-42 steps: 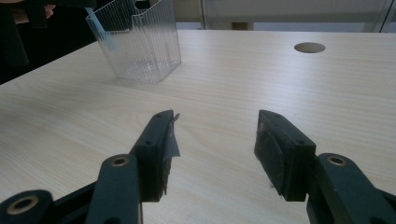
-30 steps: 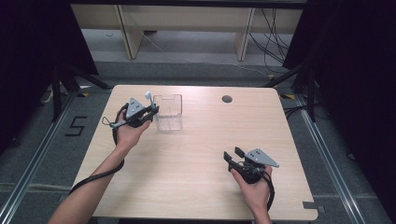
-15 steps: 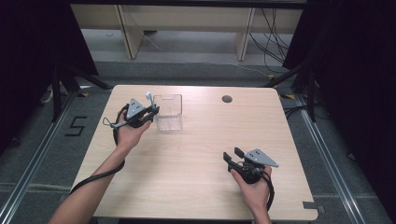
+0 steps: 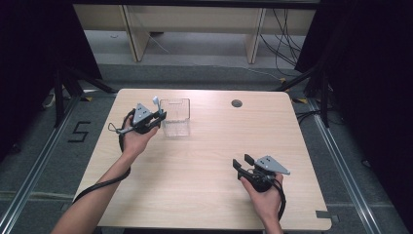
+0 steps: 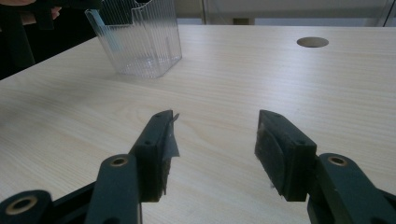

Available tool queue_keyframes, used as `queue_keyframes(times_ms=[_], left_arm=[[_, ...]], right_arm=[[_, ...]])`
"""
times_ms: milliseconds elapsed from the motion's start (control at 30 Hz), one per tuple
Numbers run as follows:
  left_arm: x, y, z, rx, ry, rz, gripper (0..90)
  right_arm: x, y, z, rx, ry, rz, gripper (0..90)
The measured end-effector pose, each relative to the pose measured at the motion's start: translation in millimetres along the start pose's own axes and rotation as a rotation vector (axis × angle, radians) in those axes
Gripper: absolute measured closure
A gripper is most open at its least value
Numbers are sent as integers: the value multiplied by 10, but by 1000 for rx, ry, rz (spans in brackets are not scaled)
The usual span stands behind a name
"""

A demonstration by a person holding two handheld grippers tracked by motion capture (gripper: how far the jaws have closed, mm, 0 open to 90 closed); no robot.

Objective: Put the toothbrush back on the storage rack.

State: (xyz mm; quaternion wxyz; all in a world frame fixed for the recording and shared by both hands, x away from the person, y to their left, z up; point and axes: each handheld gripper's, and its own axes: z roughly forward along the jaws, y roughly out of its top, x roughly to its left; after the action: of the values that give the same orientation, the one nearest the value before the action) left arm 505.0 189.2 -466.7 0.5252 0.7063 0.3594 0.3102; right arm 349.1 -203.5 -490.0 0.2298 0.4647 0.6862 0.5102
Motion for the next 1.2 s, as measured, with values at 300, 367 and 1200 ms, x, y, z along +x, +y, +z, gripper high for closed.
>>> queue_keyframes(times_ms=[300, 367, 1200], left_arm=[[10, 3, -13, -5, 7, 2, 737], [12, 2, -19, -6, 11, 0, 714], [96, -41, -266, 7, 47, -88, 384]], right_arm=[[-7, -1, 3, -6, -5, -21, 474], [-7, -1, 0, -5, -5, -19, 475], [3, -17, 17, 5, 17, 7, 472]])
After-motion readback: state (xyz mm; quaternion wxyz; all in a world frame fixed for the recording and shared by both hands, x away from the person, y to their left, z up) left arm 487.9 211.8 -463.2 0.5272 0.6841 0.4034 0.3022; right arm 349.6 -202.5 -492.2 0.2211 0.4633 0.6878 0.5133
